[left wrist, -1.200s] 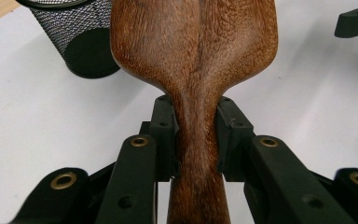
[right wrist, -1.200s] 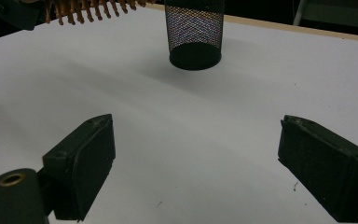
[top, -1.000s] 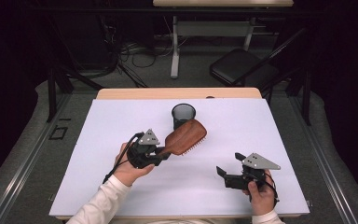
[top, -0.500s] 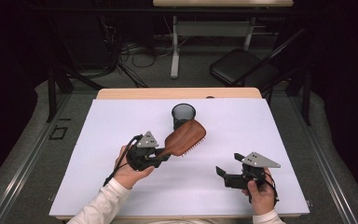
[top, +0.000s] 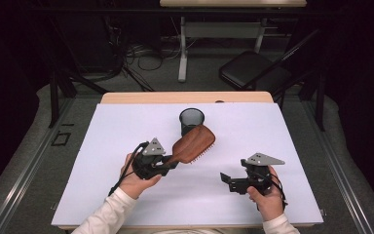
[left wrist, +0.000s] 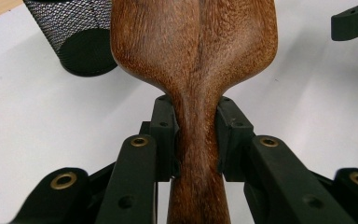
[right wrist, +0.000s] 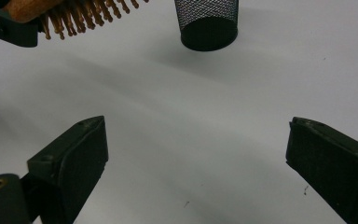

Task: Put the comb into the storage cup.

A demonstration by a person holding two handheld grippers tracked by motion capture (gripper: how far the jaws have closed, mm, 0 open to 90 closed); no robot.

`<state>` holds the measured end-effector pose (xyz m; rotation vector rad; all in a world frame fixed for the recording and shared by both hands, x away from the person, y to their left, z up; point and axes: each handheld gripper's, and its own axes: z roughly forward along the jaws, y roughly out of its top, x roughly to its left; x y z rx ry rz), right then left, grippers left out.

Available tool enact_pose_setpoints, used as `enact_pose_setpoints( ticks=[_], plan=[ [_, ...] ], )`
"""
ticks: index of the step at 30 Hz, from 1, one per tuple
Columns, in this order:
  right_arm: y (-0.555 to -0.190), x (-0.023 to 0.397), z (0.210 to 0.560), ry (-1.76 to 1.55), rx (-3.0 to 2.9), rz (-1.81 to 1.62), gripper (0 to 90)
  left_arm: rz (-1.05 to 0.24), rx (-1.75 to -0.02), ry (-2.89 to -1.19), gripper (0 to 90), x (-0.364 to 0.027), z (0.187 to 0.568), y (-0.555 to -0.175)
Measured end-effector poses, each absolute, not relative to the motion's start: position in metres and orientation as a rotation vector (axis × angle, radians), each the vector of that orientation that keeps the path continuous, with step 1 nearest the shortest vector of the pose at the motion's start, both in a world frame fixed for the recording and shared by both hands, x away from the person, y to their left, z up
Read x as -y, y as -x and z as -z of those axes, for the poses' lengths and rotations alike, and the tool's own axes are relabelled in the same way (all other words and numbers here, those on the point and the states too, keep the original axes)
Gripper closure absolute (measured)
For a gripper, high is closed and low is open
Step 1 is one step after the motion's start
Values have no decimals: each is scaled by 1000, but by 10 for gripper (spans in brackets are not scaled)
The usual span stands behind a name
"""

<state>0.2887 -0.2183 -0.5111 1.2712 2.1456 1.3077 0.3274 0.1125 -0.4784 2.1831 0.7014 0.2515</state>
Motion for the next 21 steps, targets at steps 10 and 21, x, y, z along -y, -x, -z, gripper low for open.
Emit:
enact_pose_setpoints(
  ticks=[10, 21],
  plan=[
    [-299, 205, 501, -1310, -2158, -1345, 60, -252, -706, -2176, 719, -113, 480, -328],
    [-315, 187, 484, -1331, -2176, -1402, 84, -262, -719, -2158, 719, -116, 477, -329]
  ],
)
